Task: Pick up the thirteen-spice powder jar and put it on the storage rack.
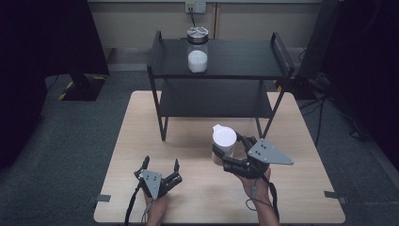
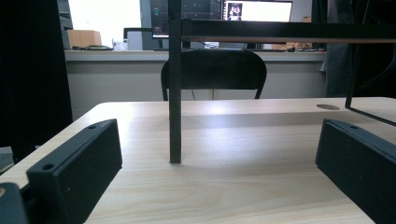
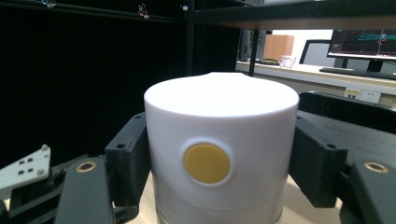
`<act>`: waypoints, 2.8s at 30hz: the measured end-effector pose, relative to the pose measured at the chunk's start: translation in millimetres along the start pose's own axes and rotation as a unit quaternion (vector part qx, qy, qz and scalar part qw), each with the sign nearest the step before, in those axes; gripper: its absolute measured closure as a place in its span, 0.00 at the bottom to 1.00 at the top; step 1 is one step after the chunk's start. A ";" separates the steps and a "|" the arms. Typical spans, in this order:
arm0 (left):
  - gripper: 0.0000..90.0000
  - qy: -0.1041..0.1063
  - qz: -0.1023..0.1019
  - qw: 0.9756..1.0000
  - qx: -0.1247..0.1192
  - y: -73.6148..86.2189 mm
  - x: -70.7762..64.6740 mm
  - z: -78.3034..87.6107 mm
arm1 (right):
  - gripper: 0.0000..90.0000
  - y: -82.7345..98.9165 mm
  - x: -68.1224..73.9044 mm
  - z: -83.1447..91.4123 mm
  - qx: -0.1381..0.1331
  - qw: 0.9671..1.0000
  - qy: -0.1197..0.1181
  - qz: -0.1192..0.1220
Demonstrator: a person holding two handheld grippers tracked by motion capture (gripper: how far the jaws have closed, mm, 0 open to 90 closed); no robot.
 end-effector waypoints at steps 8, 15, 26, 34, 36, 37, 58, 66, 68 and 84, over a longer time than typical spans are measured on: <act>0.00 0.002 0.000 1.000 0.001 -0.2 0.6 0.0 | 0.34 -17.4 -19.7 -5.2 -0.009 1.000 0.000 -0.001; 0.00 0.004 0.000 1.000 0.001 -0.2 0.9 -0.1 | 0.34 -39.1 -39.9 -10.3 -0.020 1.000 -0.001 0.002; 0.00 0.004 0.000 1.000 0.001 -0.3 0.9 0.0 | 0.34 -78.6 -64.4 -20.2 -0.017 1.000 0.022 0.011; 0.00 0.004 0.000 1.000 0.001 -0.3 0.9 0.0 | 0.34 -107.1 -77.9 -30.6 -0.013 0.998 0.065 -0.001; 0.00 0.004 0.000 1.000 0.001 -0.2 0.9 -0.1 | 0.34 -113.7 -81.3 -34.2 -0.012 0.997 0.077 -0.003; 0.00 0.004 0.000 1.000 0.001 -0.3 0.9 0.0 | 0.34 -117.5 -82.7 -36.1 -0.010 0.996 0.084 -0.004; 0.00 0.005 0.000 1.000 0.002 -0.4 1.2 -0.1 | 0.33 -150.6 -101.3 -101.2 0.008 0.979 0.200 -0.027; 0.00 0.005 0.000 1.000 0.001 -0.3 1.2 -0.1 | 0.33 -152.1 -108.5 -124.9 0.023 0.976 0.216 -0.018; 0.00 0.005 0.000 1.000 0.001 -0.3 1.2 -0.1 | 0.33 -153.0 -109.9 -131.0 0.027 0.975 0.220 -0.013; 0.00 0.005 0.000 1.000 0.001 -0.3 1.3 0.0 | 0.33 -148.6 -114.5 -150.8 0.035 0.974 0.226 -0.012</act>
Point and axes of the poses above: each handheld gripper's, and its own axes: z roughly backward along the jaws, y roughly out of its underside, x roughly to its left, the point moved 5 cm from there along -z, roughly forward along the jaws, and after that the axes turned 14 degrees about z, right-handed, at the moved point
